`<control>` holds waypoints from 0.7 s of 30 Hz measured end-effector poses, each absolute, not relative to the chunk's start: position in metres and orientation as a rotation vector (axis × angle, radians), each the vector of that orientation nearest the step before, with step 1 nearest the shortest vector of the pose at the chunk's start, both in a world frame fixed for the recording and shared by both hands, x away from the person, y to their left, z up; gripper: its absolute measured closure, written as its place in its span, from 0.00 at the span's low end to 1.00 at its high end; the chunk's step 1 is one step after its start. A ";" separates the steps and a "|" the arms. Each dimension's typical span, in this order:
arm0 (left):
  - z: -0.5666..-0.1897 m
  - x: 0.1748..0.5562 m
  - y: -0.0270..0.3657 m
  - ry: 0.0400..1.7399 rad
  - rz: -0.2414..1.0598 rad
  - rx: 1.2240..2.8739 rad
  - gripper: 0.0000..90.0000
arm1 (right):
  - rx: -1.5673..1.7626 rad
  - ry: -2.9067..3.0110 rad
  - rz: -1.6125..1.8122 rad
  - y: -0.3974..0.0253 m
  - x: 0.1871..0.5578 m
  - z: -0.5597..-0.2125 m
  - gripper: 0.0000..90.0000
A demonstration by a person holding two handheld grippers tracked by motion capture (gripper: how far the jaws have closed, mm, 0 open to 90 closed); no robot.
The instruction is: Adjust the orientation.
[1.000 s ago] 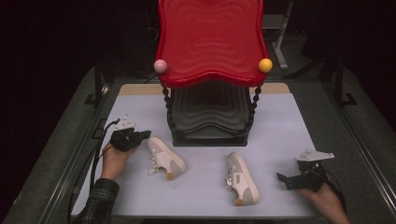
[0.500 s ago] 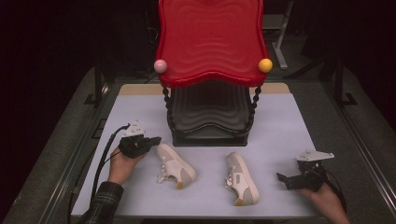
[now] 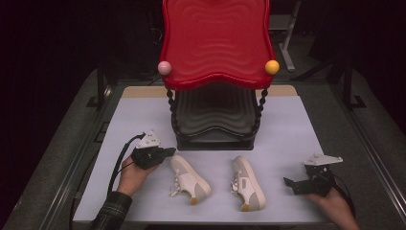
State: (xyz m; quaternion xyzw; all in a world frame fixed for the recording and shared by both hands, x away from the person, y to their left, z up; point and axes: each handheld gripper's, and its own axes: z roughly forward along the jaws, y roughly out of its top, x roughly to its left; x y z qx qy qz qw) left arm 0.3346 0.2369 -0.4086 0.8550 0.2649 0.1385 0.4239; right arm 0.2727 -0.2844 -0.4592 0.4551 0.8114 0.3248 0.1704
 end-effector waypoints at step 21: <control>-0.399 0.256 0.219 0.500 0.253 2.189 1.00 | 1.292 2.305 0.921 -0.284 0.273 -0.459 0.00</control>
